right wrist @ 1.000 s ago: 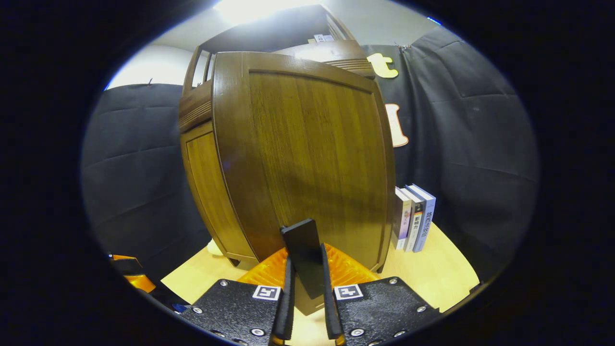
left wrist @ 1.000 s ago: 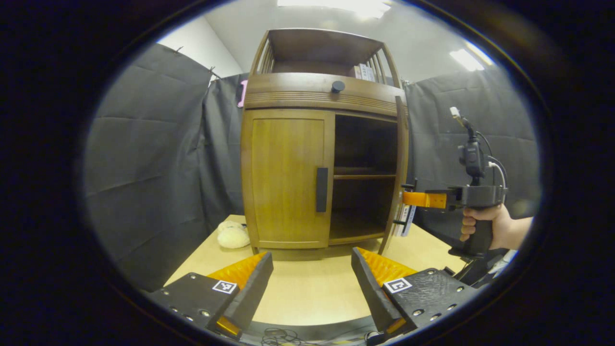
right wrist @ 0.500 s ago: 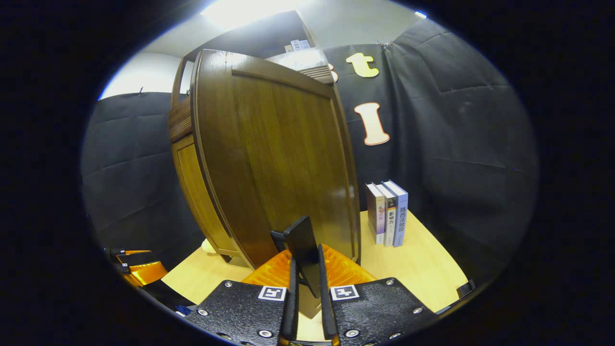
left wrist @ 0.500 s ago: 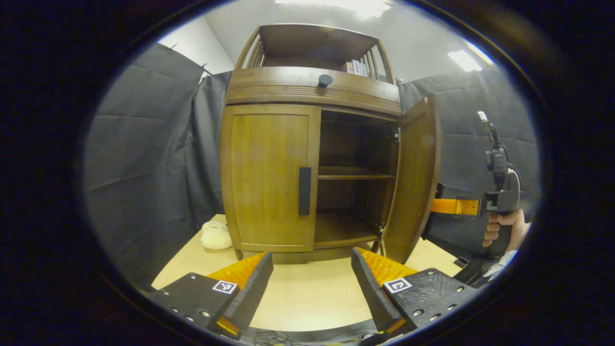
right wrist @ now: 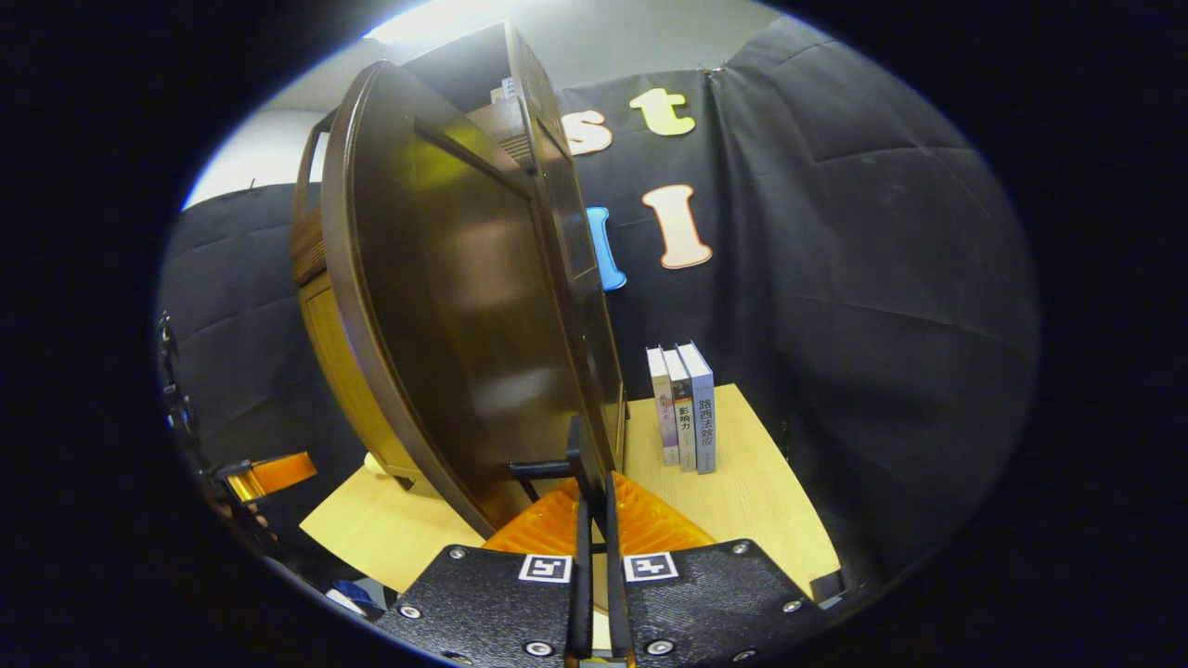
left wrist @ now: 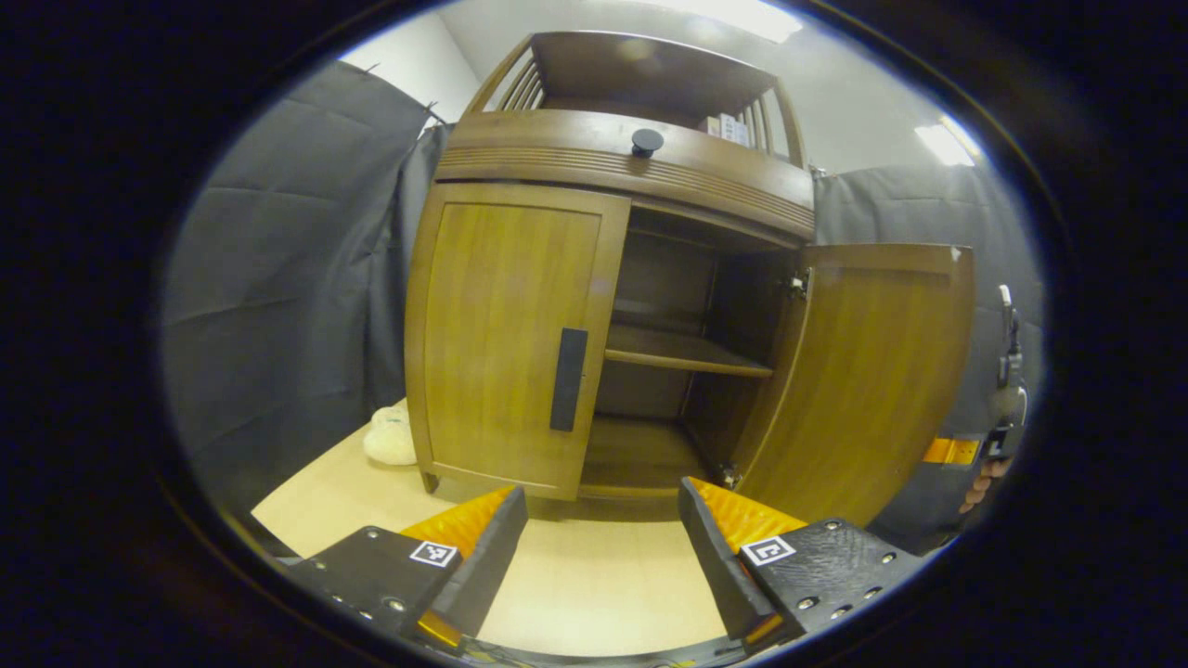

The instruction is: Open the right door of the double-door shoe cabinet with the right hand, and open the left door with the left hand.

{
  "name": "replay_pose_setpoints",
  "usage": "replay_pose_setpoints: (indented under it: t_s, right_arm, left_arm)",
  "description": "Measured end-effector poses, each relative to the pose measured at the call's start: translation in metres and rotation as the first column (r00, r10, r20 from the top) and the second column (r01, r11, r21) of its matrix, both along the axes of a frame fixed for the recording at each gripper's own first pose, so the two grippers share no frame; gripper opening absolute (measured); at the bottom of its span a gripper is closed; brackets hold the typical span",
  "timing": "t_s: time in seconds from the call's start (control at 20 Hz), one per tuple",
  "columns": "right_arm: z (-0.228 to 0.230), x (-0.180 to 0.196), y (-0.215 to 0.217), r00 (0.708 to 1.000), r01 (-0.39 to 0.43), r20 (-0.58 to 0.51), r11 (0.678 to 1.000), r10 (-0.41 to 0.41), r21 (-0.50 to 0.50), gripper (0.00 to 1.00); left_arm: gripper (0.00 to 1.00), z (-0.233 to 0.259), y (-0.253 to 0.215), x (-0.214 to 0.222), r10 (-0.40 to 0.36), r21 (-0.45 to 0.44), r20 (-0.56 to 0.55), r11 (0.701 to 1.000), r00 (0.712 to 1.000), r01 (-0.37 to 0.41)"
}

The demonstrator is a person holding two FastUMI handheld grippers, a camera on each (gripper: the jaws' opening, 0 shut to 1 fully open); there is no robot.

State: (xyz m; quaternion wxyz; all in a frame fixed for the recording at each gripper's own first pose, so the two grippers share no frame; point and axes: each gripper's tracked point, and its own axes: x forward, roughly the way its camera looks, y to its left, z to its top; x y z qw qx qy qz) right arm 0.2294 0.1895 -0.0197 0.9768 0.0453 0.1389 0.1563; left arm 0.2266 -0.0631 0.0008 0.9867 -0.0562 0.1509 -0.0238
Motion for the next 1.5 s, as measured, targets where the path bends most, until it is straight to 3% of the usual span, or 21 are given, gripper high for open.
replay_pose_setpoints:
  t_s: [0.15,0.35,0.4,0.5,0.55,0.6,0.7,0.8,0.85,0.95,1.05,1.15,1.2,1.25,1.45,1.5]
  right_arm:
    - [0.003,-0.007,0.012,0.996,-0.09,-0.006,0.995,0.09,0.047,0.08]
    - [0.004,-0.007,0.011,0.987,-0.163,-0.003,0.986,0.163,0.022,0.08]
    - [0.002,-0.009,0.01,0.984,-0.176,-0.011,0.984,0.176,0.016,0.09]
    - [0.001,-0.011,0.012,0.976,-0.214,-0.023,0.976,0.215,0.038,0.11]
    - [0.0,-0.014,0.014,0.972,-0.229,-0.033,0.972,0.231,0.057,0.14]
    - [-0.003,-0.016,0.011,0.972,-0.227,-0.053,0.971,0.231,0.069,0.16]
    - [-0.003,-0.025,0.002,0.97,-0.222,-0.083,0.971,0.23,0.09,0.23]
    - [0.0,-0.022,-0.015,0.979,-0.182,-0.077,0.981,0.188,0.072,0.45]
    - [0.002,-0.019,-0.027,0.987,-0.143,-0.068,0.988,0.147,0.058,0.61]
    - [0.008,-0.019,-0.05,0.996,-0.065,-0.051,0.996,0.068,0.06,0.82]
    - [0.016,-0.018,-0.066,0.999,0.021,-0.027,0.995,-0.019,0.096,0.94]
    - [0.025,-0.02,-0.08,0.994,0.111,-0.003,0.987,-0.112,0.119,0.95]
    - [0.026,-0.022,-0.087,0.988,0.152,0.0,0.98,-0.153,0.124,0.91]
    - [0.027,-0.025,-0.09,0.982,0.186,-0.003,0.975,-0.187,0.125,0.95]
    - [0.037,-0.041,-0.097,0.948,0.313,0.031,0.943,-0.318,0.11,0.95]
    - [0.038,-0.045,-0.095,0.941,0.332,0.038,0.938,-0.337,0.104,0.91]
  left_arm:
    - [0.94,0.003,-0.007,0.008,0.039,0.051,0.015,0.998,0.999,-0.04]
    - [0.89,0.016,-0.007,0.004,0.113,0.104,0.046,0.988,0.993,-0.117]
    - [0.99,0.018,-0.007,0.004,0.136,0.105,0.047,0.985,0.99,-0.14]
    - [0.99,0.028,-0.006,0.005,0.174,0.092,0.076,0.979,0.982,-0.18]
    - [0.94,0.031,-0.003,0.004,0.193,0.095,0.083,0.975,0.978,-0.201]
    - [0.99,0.03,-0.001,0.006,0.211,0.102,0.079,0.97,0.974,-0.219]
    - [0.99,0.029,0.001,0.009,0.231,0.107,0.077,0.965,0.97,-0.238]
    - [0.89,0.031,0.005,0.013,0.229,0.103,0.084,0.966,0.97,-0.237]
    - [0.99,0.03,0.009,0.018,0.229,0.105,0.084,0.966,0.97,-0.237]
    - [0.94,0.029,0.017,0.031,0.228,0.103,0.086,0.966,0.97,-0.236]
    - [0.94,0.032,0.025,0.049,0.212,0.085,0.088,0.972,0.973,-0.219]
    - [0.99,0.033,0.035,0.071,0.187,0.082,0.093,0.977,0.978,-0.195]
    - [0.99,0.032,0.039,0.082,0.174,0.085,0.098,0.979,0.98,-0.183]
    - [0.94,0.031,0.043,0.093,0.161,0.087,0.099,0.982,0.982,-0.17]
    - [0.89,0.028,0.054,0.142,0.122,0.08,0.076,0.989,0.99,-0.128]
    - [0.89,0.027,0.053,0.157,0.109,0.069,0.068,0.991,0.992,-0.114]
